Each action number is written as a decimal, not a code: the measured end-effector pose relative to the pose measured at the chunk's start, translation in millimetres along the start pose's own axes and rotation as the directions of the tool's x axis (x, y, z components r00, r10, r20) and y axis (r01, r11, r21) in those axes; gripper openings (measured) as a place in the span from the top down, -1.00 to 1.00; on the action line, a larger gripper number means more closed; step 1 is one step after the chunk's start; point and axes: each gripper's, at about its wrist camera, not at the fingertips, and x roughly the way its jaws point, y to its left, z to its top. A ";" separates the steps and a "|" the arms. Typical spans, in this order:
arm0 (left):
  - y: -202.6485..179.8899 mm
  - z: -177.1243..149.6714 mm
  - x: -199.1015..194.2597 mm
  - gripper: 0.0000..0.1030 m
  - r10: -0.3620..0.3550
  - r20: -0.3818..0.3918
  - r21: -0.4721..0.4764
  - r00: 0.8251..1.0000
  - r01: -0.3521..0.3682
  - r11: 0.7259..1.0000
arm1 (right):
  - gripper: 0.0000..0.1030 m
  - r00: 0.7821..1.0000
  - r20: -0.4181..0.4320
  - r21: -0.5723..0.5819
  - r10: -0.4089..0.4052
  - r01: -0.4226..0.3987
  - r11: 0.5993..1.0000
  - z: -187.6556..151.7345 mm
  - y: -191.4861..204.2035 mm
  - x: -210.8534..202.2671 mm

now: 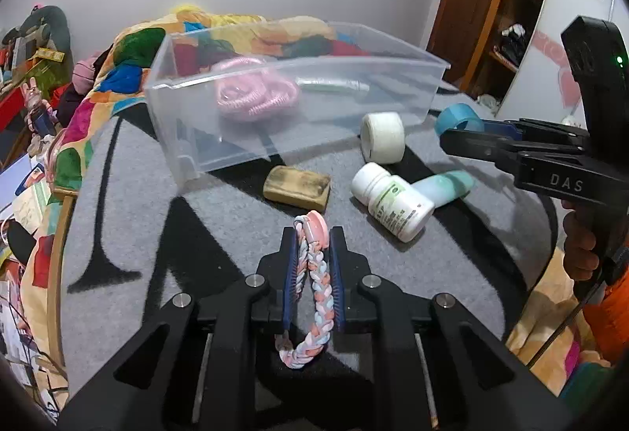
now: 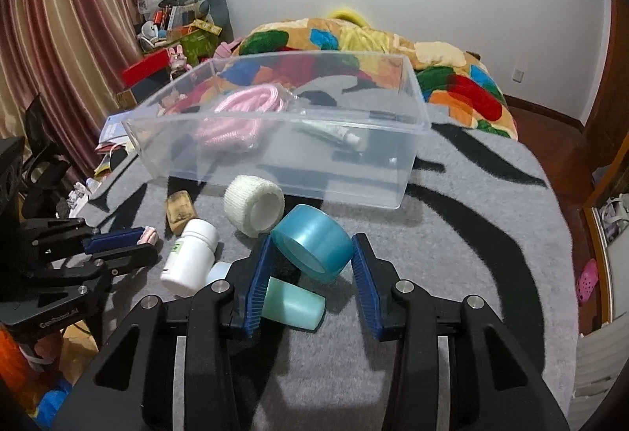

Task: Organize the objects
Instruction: 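Grasp the teal tape roll with the right tool, then lower the teal tape into the box with the right tool while the left tool grasps the wooden block, then drop the wooden block into the box with the left tool while the right tool grasps the white tape roll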

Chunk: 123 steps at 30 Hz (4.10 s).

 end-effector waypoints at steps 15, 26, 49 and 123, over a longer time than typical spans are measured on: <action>12.2 58.6 -60.6 0.83 -0.001 0.212 -0.031 0.977 0.008 0.999 | 0.28 0.989 0.150 -0.004 -0.007 0.007 1.000 42.3 4.0 -45.2; 18.1 57.4 -29.6 0.64 -0.009 0.107 -0.024 0.994 0.012 1.000 | 0.28 0.984 0.177 0.001 -0.012 0.012 1.000 66.8 0.7 -36.8; 4.3 19.6 23.6 0.23 -0.005 -0.054 0.048 0.999 0.007 0.999 | 0.27 0.996 0.090 0.028 -0.013 0.011 1.000 83.0 -10.2 6.0; -38.1 24.3 20.0 -0.12 -0.143 -0.070 0.014 0.987 0.144 0.989 | 0.31 0.996 -0.031 -0.019 0.081 -0.082 0.996 24.5 1.9 17.8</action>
